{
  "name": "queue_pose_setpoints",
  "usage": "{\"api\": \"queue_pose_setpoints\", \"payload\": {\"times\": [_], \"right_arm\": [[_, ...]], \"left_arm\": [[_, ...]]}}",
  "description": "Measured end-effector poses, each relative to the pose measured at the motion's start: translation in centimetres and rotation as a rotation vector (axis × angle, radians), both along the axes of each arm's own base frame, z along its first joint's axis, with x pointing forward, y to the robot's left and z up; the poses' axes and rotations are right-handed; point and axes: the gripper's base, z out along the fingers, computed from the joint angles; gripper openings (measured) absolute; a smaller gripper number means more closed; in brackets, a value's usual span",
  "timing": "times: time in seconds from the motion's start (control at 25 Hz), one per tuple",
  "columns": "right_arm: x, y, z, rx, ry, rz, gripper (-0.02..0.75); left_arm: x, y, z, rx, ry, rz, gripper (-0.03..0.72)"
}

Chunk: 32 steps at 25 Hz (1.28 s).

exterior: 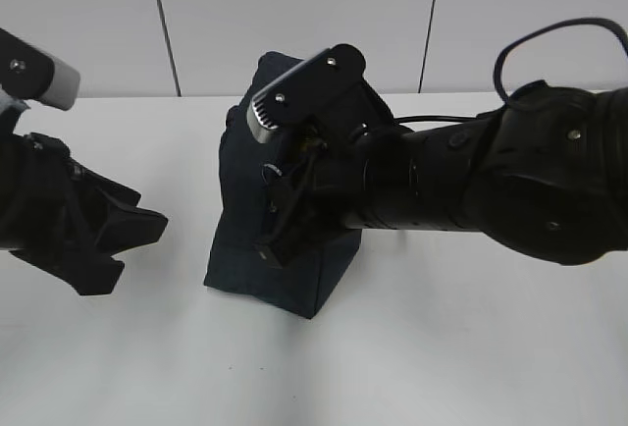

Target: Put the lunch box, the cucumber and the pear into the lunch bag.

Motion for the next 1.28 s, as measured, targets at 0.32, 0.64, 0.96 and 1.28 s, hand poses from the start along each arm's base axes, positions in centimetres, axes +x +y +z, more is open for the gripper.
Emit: {"api": "queue_pose_setpoints", "payload": {"times": [0.32, 0.64, 0.96, 1.28], "right_arm": [[-0.5, 1.2, 0.7, -0.021, 0.007, 0.024, 0.006], [-0.6, 1.1, 0.6, -0.035, 0.018, 0.022, 0.006], [-0.6, 1.1, 0.6, -0.033, 0.020, 0.020, 0.006], [-0.6, 1.1, 0.6, -0.026, 0.028, 0.012, 0.006]], "left_arm": [[2.3, -1.3, -2.4, 0.010, 0.037, -0.042, 0.348], [3.6, -2.7, -3.5, -0.009, 0.032, -0.155, 0.351], [4.4, -3.2, -4.9, -0.052, 0.048, -0.137, 0.351], [5.9, -4.1, -4.2, -0.088, 0.023, -0.157, 0.349]]}}
